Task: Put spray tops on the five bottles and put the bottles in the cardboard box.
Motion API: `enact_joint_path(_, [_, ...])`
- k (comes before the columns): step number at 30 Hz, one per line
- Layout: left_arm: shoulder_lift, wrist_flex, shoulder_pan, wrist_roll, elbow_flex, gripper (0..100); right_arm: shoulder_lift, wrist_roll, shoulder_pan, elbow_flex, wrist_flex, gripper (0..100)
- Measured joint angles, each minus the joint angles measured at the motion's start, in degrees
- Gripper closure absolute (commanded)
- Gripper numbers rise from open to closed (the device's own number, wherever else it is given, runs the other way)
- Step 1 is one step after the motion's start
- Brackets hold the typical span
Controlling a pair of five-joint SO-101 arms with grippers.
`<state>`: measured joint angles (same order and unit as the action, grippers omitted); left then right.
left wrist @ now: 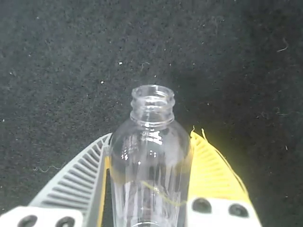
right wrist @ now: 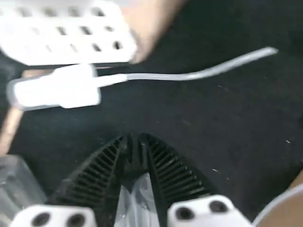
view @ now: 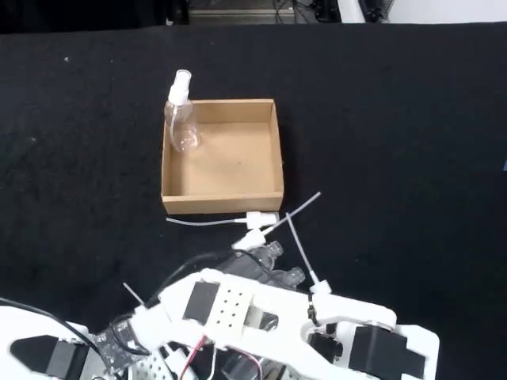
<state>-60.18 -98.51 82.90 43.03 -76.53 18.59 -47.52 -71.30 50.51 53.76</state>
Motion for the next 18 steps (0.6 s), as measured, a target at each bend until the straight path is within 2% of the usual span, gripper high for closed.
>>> enact_joint_path(5, [0.0,-0.1,0.0,0.0,-0.5,97,0.0,3.2,-2.6,-4.5,9.5,78.4])
enact_joint_path(11, [0.0,-0.1,0.0,0.0,-0.7,97,0.0,15.6,-12.0,-6.9,12.2,77.6])
enact_joint_path(18, [0.0,-0.1,0.5,-3.2,-0.7,97,0.0,38.2,-13.1,-6.9,10.3,77.6])
